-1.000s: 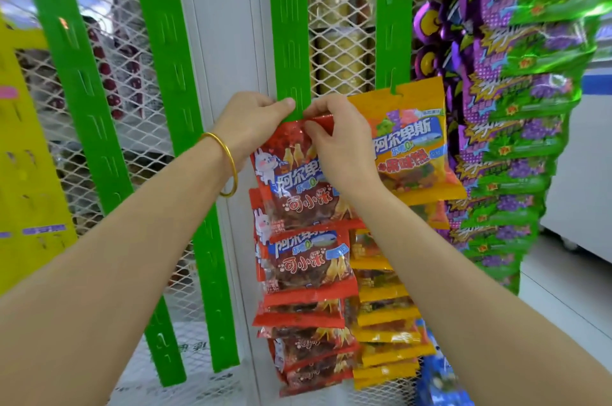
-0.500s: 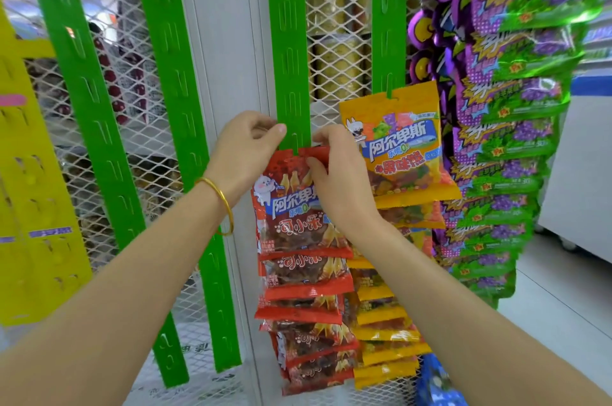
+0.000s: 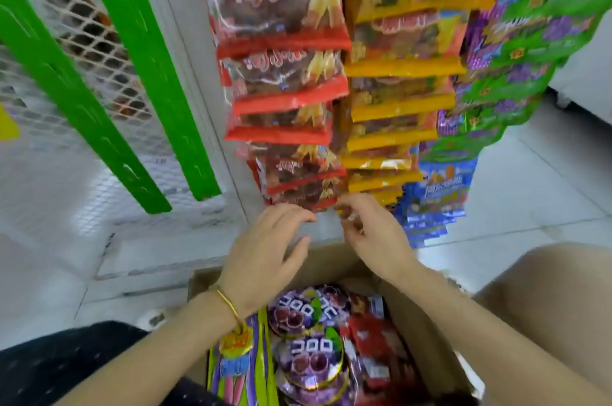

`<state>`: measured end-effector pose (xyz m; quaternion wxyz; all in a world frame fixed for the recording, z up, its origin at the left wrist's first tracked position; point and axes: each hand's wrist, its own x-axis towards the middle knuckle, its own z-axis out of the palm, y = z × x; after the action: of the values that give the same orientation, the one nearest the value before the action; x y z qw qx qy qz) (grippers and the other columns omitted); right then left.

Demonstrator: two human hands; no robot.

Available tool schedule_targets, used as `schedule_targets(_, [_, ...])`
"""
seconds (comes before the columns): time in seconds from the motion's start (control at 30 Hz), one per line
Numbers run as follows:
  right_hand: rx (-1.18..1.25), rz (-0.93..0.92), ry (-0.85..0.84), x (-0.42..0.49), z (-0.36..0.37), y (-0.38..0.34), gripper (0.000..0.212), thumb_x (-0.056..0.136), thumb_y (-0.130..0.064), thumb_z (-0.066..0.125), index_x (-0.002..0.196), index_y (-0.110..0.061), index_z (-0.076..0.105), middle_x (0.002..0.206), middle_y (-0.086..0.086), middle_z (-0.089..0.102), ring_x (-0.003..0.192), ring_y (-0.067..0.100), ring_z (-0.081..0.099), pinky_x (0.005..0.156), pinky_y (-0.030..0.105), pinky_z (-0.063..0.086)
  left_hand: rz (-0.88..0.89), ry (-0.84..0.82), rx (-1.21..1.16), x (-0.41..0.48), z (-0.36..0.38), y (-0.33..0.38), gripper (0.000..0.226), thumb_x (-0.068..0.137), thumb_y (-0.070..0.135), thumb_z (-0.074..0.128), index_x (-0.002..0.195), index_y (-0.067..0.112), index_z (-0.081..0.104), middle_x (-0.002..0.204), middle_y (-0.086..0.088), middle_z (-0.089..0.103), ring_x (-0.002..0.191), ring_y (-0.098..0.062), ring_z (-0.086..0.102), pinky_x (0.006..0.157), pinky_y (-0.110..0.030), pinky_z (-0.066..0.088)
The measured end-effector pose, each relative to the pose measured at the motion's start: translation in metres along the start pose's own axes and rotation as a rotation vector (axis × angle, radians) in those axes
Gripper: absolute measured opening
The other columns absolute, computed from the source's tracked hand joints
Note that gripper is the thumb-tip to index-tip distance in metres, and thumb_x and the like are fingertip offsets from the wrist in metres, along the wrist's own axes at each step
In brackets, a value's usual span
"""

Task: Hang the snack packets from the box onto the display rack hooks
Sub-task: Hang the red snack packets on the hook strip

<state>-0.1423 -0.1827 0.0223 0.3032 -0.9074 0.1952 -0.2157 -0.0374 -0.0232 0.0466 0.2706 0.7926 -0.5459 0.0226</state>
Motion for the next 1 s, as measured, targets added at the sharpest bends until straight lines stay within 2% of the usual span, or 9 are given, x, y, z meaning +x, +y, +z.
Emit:
schedule_targets(0.1, [0.044,0.399,-0.261,-0.017,0.059,0.083,0.023,0.086,-0.004,0.054,0.108,-0.011,0.056,0.087,0.008,0.061,0.082,0.029,0.064,0.072,0.038,0.049,-0.071,-0.273,0.056,-0.014,0.038,-0.025,0.042,0.088,0.045,0.032,0.118,0.023,0.052,0.119,0.003,0.055,0.108,-0.017,0.054,0.088,-0.038,0.048])
schedule_targets(0.2, [0.082,0.638,-0.445,-0.054,0.095,0.132,0.015,0.083,-0.001,0.06,0.094,-0.011,0.057,0.076,0.007,0.057,0.066,0.011,0.06,0.062,0.023,0.048,-0.088,-0.37,0.091,-0.014,0.052,-0.038,0.034,0.093,0.034,0.044,0.122,0.019,0.052,0.121,-0.002,0.054,0.108,-0.021,0.054,0.09,-0.038,0.046])
schedule_targets(0.27, [-0.02,0.636,-0.642,-0.073,0.118,0.155,0.031,0.082,-0.003,0.064,0.113,-0.002,0.057,0.101,0.015,0.063,0.087,0.016,0.059,0.075,0.02,0.042,-0.111,-0.353,0.063,-0.011,0.057,-0.045,0.03,0.092,0.025,0.051,0.121,0.017,0.053,0.118,-0.003,0.053,0.106,-0.02,0.054,0.089,-0.034,0.043])
schedule_targets(0.33, [-0.137,0.55,-0.835,-0.085,0.135,0.171,0.056,0.082,-0.011,0.066,0.133,-0.004,0.045,0.131,0.014,0.052,0.117,0.024,0.051,0.096,0.023,0.034,-0.144,-0.348,0.04,-0.009,0.06,-0.049,0.028,0.091,0.022,0.052,0.119,0.016,0.054,0.115,-0.004,0.053,0.104,-0.02,0.054,0.087,-0.033,0.042])
schedule_targets(0.4, [-0.178,0.523,-0.937,-0.09,0.144,0.176,0.068,0.084,-0.016,0.065,0.142,-0.008,0.031,0.142,0.012,0.042,0.128,0.025,0.042,0.099,0.022,0.027,-0.167,-0.365,0.009,-0.008,0.066,-0.051,0.027,0.091,0.022,0.052,0.117,0.016,0.055,0.111,-0.004,0.053,0.1,-0.021,0.055,0.085,-0.036,0.045])
schedule_targets(0.47, [-0.236,0.495,-0.965,-0.09,0.148,0.181,0.07,0.087,-0.019,0.063,0.145,-0.011,0.024,0.143,0.011,0.039,0.129,0.025,0.039,0.095,0.02,0.025,-0.189,-0.389,-0.019,-0.007,0.07,-0.051,0.027,0.09,0.025,0.049,0.115,0.017,0.055,0.109,-0.003,0.053,0.096,-0.019,0.056,0.084,-0.038,0.047])
schedule_targets(0.57, [-0.317,0.422,-0.946,-0.086,0.146,0.185,0.066,0.085,-0.018,0.066,0.142,-0.017,0.033,0.141,0.007,0.042,0.128,0.026,0.04,0.096,0.022,0.026,-0.209,-0.399,-0.051,-0.005,0.074,-0.049,0.026,0.09,0.02,0.052,0.115,0.017,0.056,0.111,0.0,0.052,0.092,-0.014,0.057,0.086,-0.036,0.047])
schedule_targets(0.73, [-0.394,0.292,-0.966,-0.072,0.134,0.188,0.023,0.085,-0.014,0.063,0.107,-0.008,0.063,0.115,0.011,0.063,0.111,0.027,0.055,0.088,0.031,0.04,-0.231,-0.419,-0.06,-0.001,0.076,-0.044,0.026,0.092,0.021,0.05,0.117,0.018,0.056,0.113,0.004,0.05,0.093,-0.007,0.054,0.084,-0.022,0.04])
schedule_targets(1.0, [-0.402,0.113,-0.877,-0.052,0.08,0.148,0.021,0.085,-0.02,0.062,0.105,-0.023,0.069,0.115,-0.004,0.065,0.108,0.018,0.057,0.085,0.027,0.043,-0.24,-0.459,-0.11,-0.001,0.077,-0.033,0.023,0.093,0.021,0.05,0.115,0.019,0.056,0.117,0.002,0.051,0.091,-0.007,0.055,0.078,-0.017,0.035])
